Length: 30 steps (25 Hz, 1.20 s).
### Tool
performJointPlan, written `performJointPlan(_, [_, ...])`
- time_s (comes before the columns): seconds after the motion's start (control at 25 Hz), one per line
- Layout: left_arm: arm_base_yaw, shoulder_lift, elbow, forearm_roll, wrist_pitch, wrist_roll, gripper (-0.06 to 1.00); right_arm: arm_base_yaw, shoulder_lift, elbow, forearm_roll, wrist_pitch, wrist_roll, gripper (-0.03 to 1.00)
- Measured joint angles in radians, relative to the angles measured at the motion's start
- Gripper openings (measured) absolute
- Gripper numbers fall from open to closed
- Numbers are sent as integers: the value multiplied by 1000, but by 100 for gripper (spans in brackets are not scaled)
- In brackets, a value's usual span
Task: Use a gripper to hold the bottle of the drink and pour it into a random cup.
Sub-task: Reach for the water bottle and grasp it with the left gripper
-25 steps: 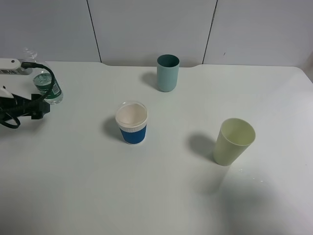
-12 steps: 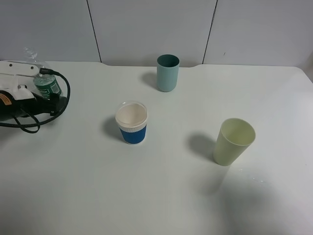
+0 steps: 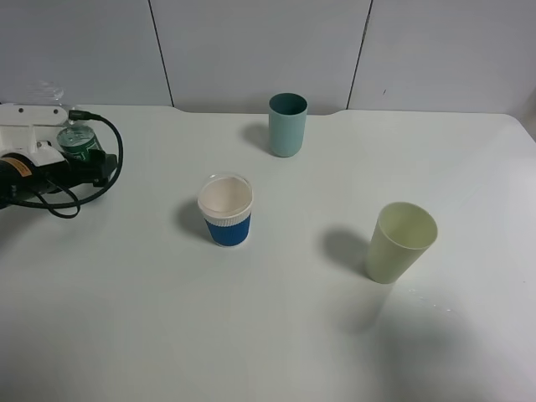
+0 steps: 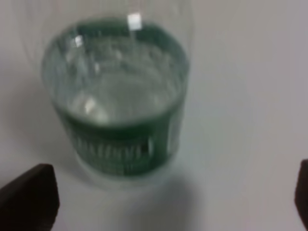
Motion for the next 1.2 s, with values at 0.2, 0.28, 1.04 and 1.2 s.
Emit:
performJointPlan(0.2, [3, 5, -53, 9, -2, 0, 100, 0, 0, 0, 0, 0, 0, 63])
performJointPlan(0.28, [3, 5, -70, 9, -8, 0, 100, 0, 0, 0, 0, 0, 0, 63])
performJointPlan(1.04, [36, 126, -120, 35, -130, 0, 100, 0, 0, 0, 0, 0, 0, 63])
performJointPlan(1.2, [36, 138, -139, 63, -132, 0, 100, 0, 0, 0, 0, 0, 0, 63])
